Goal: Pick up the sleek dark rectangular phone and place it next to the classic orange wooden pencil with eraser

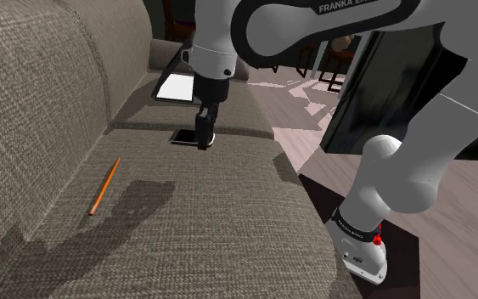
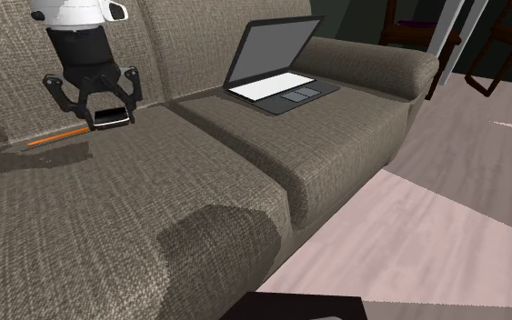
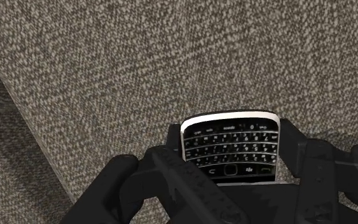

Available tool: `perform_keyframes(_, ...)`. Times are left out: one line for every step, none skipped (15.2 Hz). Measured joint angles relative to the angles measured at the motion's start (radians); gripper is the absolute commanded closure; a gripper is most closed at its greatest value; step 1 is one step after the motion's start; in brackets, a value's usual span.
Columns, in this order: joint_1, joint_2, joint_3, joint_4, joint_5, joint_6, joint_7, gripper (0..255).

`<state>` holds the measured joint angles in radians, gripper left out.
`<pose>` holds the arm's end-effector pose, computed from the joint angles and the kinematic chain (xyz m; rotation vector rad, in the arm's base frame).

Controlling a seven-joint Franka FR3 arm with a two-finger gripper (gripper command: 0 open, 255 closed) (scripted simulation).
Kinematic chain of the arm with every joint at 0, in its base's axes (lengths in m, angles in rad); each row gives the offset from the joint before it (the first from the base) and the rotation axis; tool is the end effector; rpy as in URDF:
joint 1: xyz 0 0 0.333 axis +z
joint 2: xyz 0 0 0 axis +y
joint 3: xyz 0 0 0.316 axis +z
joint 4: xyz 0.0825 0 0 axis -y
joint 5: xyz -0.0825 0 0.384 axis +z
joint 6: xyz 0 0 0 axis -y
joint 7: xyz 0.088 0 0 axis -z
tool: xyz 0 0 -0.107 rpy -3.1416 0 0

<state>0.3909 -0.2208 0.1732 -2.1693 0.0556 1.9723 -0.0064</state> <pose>0.4099 0.2681 0.4879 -3.0072 -0.8413 -0.0257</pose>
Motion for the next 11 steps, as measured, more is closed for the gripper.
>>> perform_keyframes(0.009,0.011,0.014,0.017,0.000,-0.005,0.024,255)
perform_keyframes(0.020,0.032,0.033,0.033,-0.001,0.000,0.054,255)
perform_keyframes(0.026,0.049,0.044,0.052,-0.003,-0.002,0.072,255)
perform_keyframes(0.034,0.070,0.057,0.080,-0.006,-0.009,0.095,255)
perform_keyframes(0.044,0.098,0.073,0.113,-0.012,-0.013,0.124,255)
perform_keyframes(0.054,0.116,0.088,0.131,-0.015,-0.012,0.151,255)
perform_keyframes(0.064,0.132,0.101,0.146,-0.019,-0.012,0.175,255)
perform_keyframes(0.071,0.158,0.112,0.174,-0.027,-0.015,0.196,255)
perform_keyframes(0.080,0.179,0.123,0.205,-0.033,-0.025,0.220,255)
perform_keyframes(0.091,0.209,0.135,0.240,-0.043,-0.030,0.246,255)
perform_keyframes(0.103,0.229,0.148,0.268,-0.050,-0.039,0.273,255)
